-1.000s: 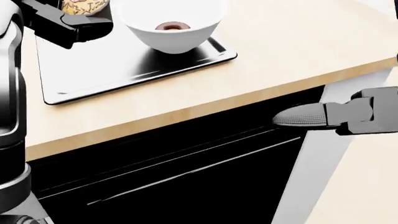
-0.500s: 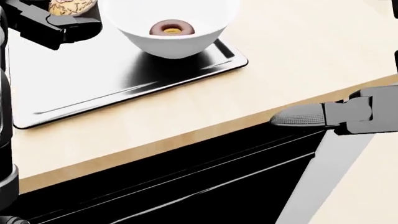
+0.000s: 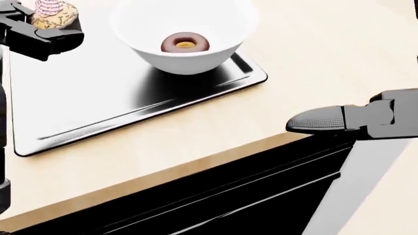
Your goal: Pick up the bowl with donut and place it on the tray. Pick up the cupcake and place it on the tray.
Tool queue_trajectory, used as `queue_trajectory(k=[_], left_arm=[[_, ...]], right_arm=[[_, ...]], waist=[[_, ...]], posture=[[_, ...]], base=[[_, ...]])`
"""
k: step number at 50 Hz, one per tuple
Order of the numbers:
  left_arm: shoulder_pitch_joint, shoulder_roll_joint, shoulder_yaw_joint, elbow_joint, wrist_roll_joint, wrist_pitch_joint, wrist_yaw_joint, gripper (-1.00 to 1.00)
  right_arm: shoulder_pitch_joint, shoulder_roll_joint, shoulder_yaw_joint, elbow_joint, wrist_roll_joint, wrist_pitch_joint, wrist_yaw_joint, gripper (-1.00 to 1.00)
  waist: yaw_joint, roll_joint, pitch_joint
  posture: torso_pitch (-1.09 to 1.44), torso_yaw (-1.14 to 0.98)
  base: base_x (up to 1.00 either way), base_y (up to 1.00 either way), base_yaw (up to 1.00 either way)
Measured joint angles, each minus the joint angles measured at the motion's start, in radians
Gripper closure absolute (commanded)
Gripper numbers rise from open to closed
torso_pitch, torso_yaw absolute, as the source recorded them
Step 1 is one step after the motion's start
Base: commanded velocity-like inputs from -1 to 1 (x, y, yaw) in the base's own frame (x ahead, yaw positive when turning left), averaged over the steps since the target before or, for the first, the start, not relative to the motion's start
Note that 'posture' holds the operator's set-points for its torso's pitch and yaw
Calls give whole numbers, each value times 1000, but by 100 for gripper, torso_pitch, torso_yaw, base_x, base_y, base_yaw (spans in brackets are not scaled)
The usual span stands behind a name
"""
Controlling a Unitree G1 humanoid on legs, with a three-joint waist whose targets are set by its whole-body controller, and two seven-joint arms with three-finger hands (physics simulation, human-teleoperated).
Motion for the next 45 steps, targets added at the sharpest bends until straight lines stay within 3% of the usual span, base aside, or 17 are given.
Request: queue_trajectory(k=[10, 15, 23, 45], left_arm=[[-12, -28, -14, 373, -54, -227, 164, 100], [-48, -33, -27, 463, -64, -297, 206, 100], [-52, -43, -54, 495, -19, -338, 225, 100], [-37, -58, -53, 516, 24, -357, 219, 100]], right_arm=[[16, 2, -1, -1, -1, -17, -1, -100], [26, 7, 1, 4, 0, -27, 3, -100], [31, 9, -7, 4, -1, -36, 0, -100], [19, -3, -20, 5, 22, -29, -8, -100]], waist=[[3, -7, 1], [2, -8, -1], [1, 1, -9], [2, 1, -14]], posture=[[0, 0], [0, 0], [0, 0], [0, 0]], base=[[0, 0, 0], [0, 0, 0], [0, 0, 0], [0, 0, 0]])
